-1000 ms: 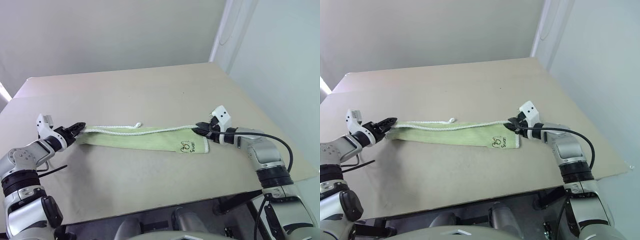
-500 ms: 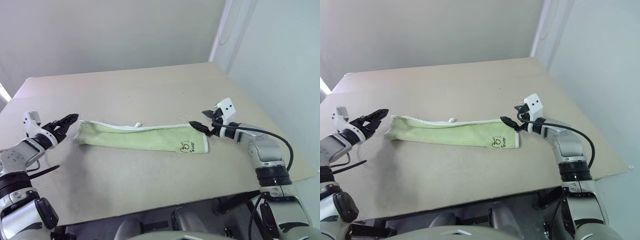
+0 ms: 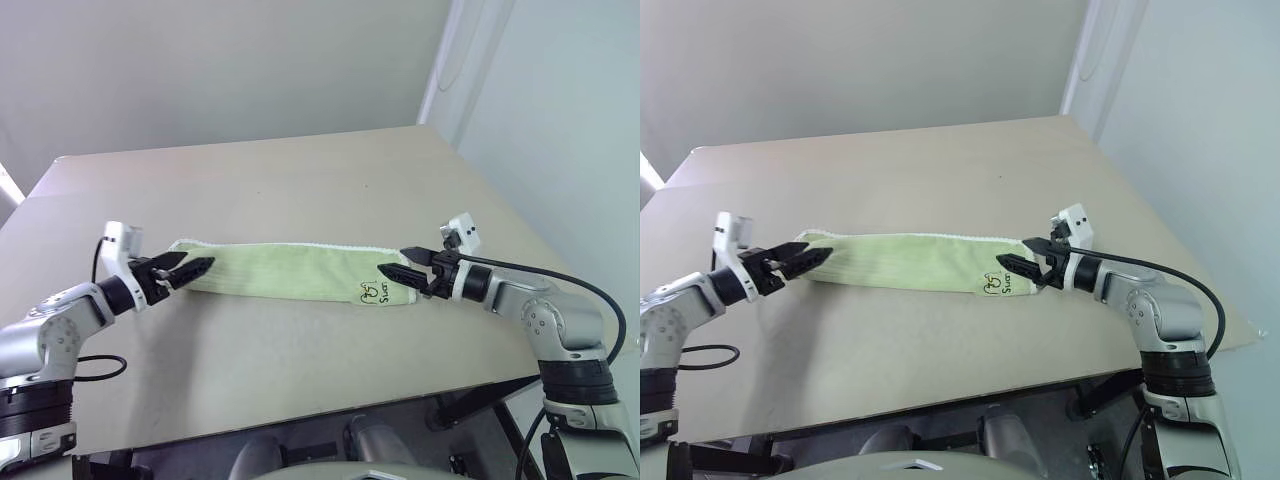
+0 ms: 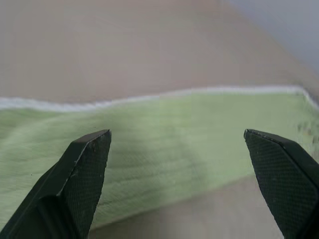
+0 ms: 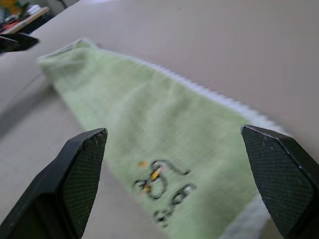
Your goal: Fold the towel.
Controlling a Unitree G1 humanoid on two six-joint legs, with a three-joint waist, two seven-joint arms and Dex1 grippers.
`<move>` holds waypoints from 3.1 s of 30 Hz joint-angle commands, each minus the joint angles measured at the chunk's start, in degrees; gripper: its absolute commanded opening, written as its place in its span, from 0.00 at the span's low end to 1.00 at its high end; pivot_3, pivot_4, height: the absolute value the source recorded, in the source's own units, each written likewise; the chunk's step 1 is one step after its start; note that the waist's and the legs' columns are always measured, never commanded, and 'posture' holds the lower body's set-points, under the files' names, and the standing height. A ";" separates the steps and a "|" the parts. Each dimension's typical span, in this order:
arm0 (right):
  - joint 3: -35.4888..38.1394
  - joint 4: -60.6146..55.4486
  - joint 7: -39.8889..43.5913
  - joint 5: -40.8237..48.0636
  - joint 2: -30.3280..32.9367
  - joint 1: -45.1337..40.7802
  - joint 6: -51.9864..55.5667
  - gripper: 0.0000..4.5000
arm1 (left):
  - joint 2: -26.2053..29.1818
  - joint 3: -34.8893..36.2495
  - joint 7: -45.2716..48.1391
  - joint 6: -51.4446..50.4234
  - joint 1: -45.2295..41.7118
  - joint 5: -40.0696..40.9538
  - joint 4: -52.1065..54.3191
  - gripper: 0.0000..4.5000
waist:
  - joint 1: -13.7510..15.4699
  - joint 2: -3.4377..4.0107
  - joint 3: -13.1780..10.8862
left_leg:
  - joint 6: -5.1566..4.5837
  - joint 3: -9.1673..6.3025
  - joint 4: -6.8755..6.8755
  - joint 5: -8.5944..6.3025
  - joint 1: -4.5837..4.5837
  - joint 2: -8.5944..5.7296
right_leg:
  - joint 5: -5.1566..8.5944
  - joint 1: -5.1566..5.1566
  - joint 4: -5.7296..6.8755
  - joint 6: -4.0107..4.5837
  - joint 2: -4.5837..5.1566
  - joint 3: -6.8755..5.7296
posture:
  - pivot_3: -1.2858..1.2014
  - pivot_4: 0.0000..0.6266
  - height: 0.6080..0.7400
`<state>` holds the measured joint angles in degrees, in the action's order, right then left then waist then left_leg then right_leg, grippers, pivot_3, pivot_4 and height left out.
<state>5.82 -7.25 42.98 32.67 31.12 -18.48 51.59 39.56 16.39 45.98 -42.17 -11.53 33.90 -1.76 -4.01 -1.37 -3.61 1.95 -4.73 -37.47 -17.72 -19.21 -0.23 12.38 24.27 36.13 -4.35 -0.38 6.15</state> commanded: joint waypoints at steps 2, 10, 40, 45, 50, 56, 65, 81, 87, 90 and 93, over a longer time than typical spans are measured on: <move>2.79 -4.10 -2.95 3.78 -1.68 0.00 3.09 1.00 | 0.58 -6.34 0.56 13.07 -3.28 -10.00 -5.40 1.00 | -0.06 0.00 0.00 | 0.00 0.00 -0.05 0.00 0.05 0.00 | -0.01 -0.06 0.00 -0.01 -0.01 0.00 | 0.52 0.00 1.00; 15.76 -9.18 -13.06 17.86 -7.38 4.11 13.80 1.00 | 3.40 -11.32 7.67 24.38 -5.21 -16.61 -9.44 1.00 | 0.07 0.00 0.00 | -0.01 0.02 0.02 -0.01 -0.19 0.00 | -0.01 0.08 -0.13 -0.07 0.04 0.03 | 0.52 0.00 1.00; 12.90 3.74 -66.15 64.94 -16.53 10.31 7.12 1.00 | 1.92 -13.56 17.39 20.15 -1.23 -9.86 4.85 1.00 | -1.58 0.27 -0.12 | -0.03 0.18 0.19 -0.01 -0.18 0.10 | 0.03 -0.07 -0.13 -0.07 -0.03 0.20 | 0.52 0.00 1.00; 11.23 5.92 -67.84 61.37 -19.40 6.70 2.23 1.00 | 1.12 -14.56 16.36 21.08 -1.49 -11.13 3.94 1.00 | -1.70 0.31 -0.14 | -0.03 0.17 0.24 -0.01 -0.19 0.10 | 0.03 0.01 -0.18 -0.07 -0.03 0.20 | 0.52 0.00 1.00; 10.95 6.69 -68.84 57.18 -21.87 4.47 -1.50 0.87 | 0.37 -14.97 15.45 22.47 -2.63 -12.29 1.65 1.00 | -1.69 0.33 -0.15 | -0.03 0.15 0.25 -0.01 -0.18 0.10 | 0.02 0.05 -0.18 -0.08 -0.04 0.19 | 0.52 0.00 1.00; 12.04 4.86 -68.53 56.36 -20.62 6.11 -1.49 0.39 | -0.03 -15.44 15.29 24.30 -4.01 -13.84 -1.11 1.00 | -1.60 0.35 -0.15 | -0.03 0.13 0.24 -0.01 -0.18 0.10 | 0.02 0.08 -0.26 -0.08 -0.03 0.17 | 0.52 0.00 1.00; 18.30 5.32 -66.84 56.26 -11.39 8.51 -1.37 0.01 | -0.88 -15.56 14.54 25.20 -5.18 -15.26 -2.74 1.00 | -1.36 0.41 -0.16 | -0.03 0.10 0.20 -0.01 -0.20 0.07 | 0.02 0.07 -0.35 -0.09 0.00 0.18 | 0.52 0.00 1.00; 11.94 -1.03 -44.31 41.17 9.14 2.95 6.45 0.01 | -1.08 -15.54 12.76 24.98 -6.61 -16.73 -3.99 1.00 | -1.54 0.55 -0.18 | -0.10 0.20 0.33 -0.04 -0.19 0.09 | 0.02 -0.16 -0.44 -0.11 -0.09 0.29 | 0.52 0.00 1.00; 4.21 -9.76 -38.12 36.28 10.78 0.25 10.08 0.01 | -0.65 -14.72 13.00 25.42 -6.25 -16.77 -4.50 1.00 | -1.44 0.54 -0.18 | -0.10 0.18 0.30 -0.04 -0.20 0.09 | -0.03 -0.07 -0.63 -0.18 -0.06 0.27 | 0.52 0.00 1.00; 1.02 -11.05 -37.47 34.83 8.94 -2.58 11.55 0.01 | -0.66 -14.69 12.94 25.78 -6.33 -17.03 -5.11 1.00 | -1.40 0.54 -0.18 | -0.10 0.18 0.28 -0.04 -0.21 0.08 | -0.04 -0.05 -0.67 -0.21 -0.05 0.26 | 0.52 0.00 1.00; -2.02 -9.93 -37.32 32.49 5.58 -6.36 12.12 0.01 | -0.88 -14.98 12.84 25.99 -6.69 -17.20 -5.61 1.00 | -1.52 0.53 -0.18 | -0.10 0.18 0.28 -0.04 -0.20 0.08 | -0.05 -0.04 -0.67 -0.21 -0.05 0.26 | 0.52 0.00 1.00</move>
<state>4.54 -16.07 5.02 65.98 37.61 -22.54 63.59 38.15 0.43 58.92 -17.03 -16.71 16.72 -7.78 -5.52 -0.83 -3.79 1.85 -4.55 -37.18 -17.76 -19.40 -0.15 12.33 24.24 35.47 -4.57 -0.43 6.40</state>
